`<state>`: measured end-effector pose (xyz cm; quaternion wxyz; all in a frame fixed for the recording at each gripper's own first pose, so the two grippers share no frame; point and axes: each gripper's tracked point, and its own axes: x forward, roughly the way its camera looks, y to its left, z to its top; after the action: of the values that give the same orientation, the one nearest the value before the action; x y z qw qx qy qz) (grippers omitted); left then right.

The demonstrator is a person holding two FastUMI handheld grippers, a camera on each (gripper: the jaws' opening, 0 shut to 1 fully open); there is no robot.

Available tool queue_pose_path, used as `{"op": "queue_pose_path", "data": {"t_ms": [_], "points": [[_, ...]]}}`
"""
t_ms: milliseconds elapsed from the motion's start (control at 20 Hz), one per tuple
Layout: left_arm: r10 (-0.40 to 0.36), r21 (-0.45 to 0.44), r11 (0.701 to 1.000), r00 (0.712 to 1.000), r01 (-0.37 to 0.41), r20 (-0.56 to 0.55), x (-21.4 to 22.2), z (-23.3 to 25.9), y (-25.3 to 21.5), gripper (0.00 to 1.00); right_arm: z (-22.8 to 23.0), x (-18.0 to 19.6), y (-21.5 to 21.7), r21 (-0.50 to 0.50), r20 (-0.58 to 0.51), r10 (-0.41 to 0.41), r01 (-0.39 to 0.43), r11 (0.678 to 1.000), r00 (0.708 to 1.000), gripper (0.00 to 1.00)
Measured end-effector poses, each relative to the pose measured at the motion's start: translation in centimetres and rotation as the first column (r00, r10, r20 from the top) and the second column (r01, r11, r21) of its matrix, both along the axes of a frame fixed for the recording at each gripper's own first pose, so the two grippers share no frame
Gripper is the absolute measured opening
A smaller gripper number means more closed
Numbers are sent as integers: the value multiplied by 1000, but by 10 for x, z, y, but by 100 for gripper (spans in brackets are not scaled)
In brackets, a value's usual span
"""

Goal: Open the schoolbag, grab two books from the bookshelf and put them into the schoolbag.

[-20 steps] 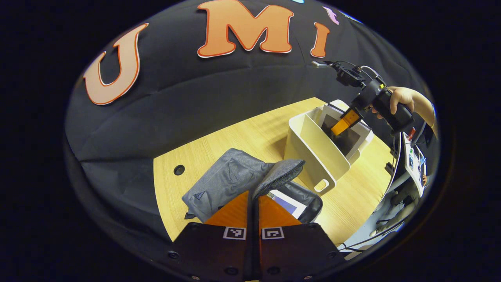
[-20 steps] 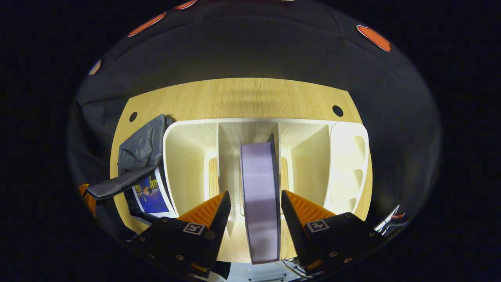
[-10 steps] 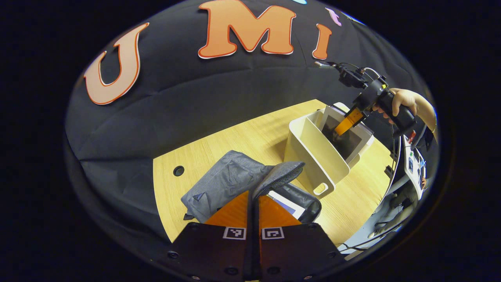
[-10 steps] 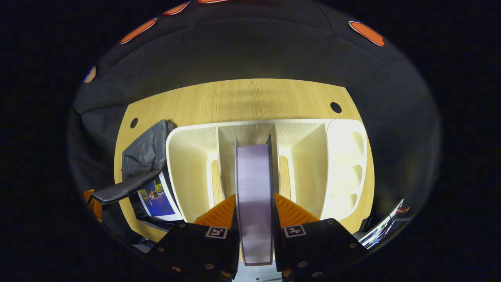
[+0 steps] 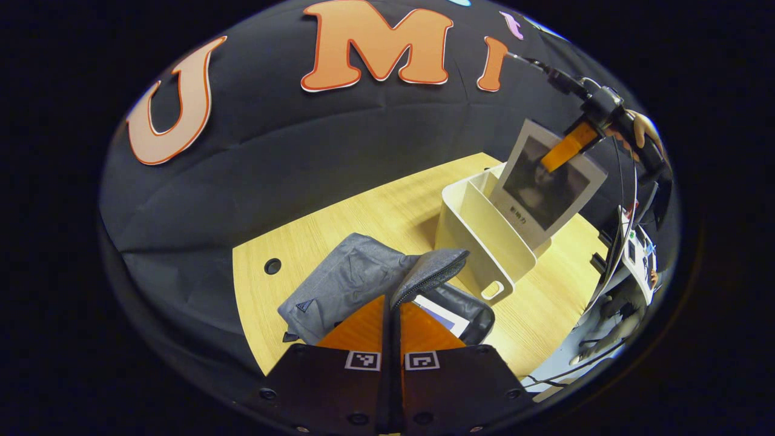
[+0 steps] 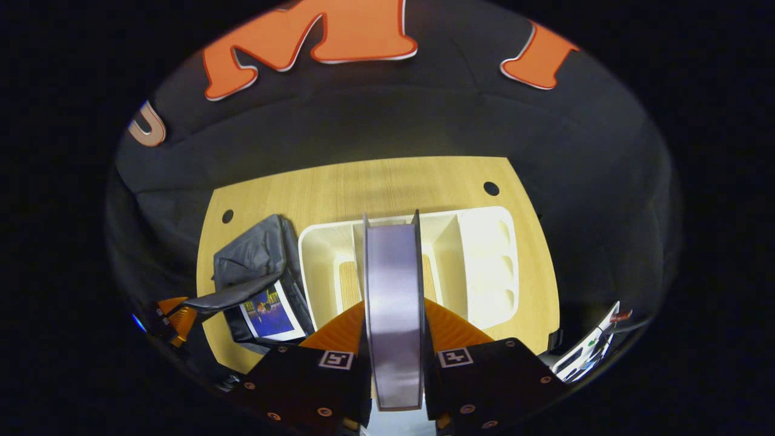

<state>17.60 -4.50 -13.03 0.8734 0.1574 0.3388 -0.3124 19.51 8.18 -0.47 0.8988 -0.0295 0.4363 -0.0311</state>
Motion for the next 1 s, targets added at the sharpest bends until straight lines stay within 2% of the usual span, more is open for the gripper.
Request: {"op": "queue_pose_path", "data": {"t_ms": [100, 200, 350, 500, 650, 850, 1000], "points": [[-8, 0, 1000, 1000, 8, 4, 1, 1, 1, 1, 26, -16, -4, 26, 62, -25, 23, 999, 998, 36], [-16, -2, 1000, 1000, 16, 3, 2, 0, 3, 1, 48, -39, 4, 136, 128, -70, 53, 989, 989, 36], [-30, 3, 1000, 1000, 30, -2, 6, -2, 5, 1, 68, -71, 25, 387, 195, -124, 40, 921, 973, 36], [-60, 19, 998, 998, 60, -1, 5, 0, -1, 1, 60, -99, 30, 541, 233, -200, 44, 840, 952, 36], [-91, 45, 995, 996, 90, 16, 6, 5, -4, 1, 23, -101, 54, 691, 210, -257, 43, 722, 943, 36], [-113, 63, 992, 993, 111, 22, 7, 8, -7, 1, -27, -114, 84, 864, 122, -354, 76, 498, 927, 35], [-118, 75, 990, 993, 116, 24, 7, 9, -9, 1, -72, -118, 101, 942, 52, -418, 95, 323, 907, 35]]}}
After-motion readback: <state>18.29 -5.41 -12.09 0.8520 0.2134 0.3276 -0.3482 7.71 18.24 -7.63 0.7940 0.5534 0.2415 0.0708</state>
